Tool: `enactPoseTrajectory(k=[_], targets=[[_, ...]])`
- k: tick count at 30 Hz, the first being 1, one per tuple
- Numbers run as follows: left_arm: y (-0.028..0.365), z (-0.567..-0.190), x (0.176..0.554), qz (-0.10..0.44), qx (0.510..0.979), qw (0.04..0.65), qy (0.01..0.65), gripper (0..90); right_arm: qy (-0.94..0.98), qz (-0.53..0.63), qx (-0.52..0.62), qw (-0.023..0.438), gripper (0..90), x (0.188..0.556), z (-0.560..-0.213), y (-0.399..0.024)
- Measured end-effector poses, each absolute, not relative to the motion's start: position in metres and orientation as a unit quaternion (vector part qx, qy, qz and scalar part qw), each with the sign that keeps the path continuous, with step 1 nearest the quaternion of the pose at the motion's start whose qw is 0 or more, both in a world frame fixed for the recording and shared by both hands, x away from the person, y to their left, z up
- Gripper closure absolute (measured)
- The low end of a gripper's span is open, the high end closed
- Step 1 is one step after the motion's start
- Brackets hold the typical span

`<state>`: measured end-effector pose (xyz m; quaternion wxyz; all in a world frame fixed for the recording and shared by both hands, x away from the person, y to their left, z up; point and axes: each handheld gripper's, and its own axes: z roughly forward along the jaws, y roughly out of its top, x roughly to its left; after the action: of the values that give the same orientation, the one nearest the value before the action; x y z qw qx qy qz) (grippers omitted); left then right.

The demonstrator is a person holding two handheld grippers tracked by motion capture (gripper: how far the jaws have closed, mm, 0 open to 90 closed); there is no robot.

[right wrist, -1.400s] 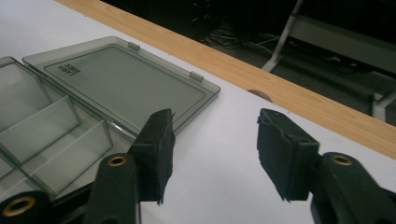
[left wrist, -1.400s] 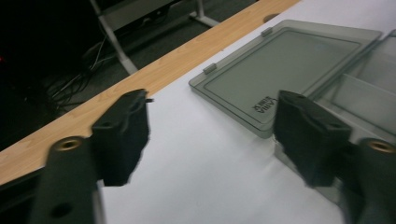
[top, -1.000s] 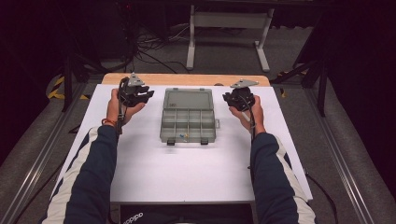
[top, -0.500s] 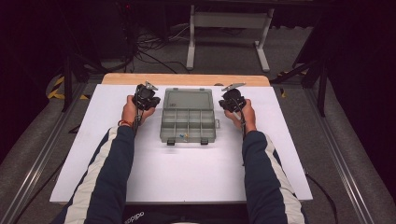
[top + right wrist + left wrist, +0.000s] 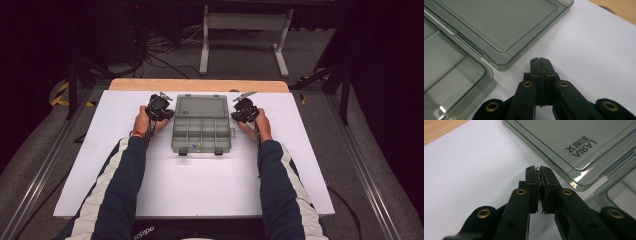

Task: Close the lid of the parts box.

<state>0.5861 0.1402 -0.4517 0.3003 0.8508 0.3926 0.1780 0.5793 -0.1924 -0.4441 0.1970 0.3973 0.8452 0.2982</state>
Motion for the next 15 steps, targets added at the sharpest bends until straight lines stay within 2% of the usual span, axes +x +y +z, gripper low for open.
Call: enactPoseTrajectory(k=[15], targets=[[0.1329,-0.4503,0.5956,0.186,0.855,0.285,0.392,87.5,0.857,0.285,0.385,0.189,90.0,0.5890,-0.4422,-0.1828]])
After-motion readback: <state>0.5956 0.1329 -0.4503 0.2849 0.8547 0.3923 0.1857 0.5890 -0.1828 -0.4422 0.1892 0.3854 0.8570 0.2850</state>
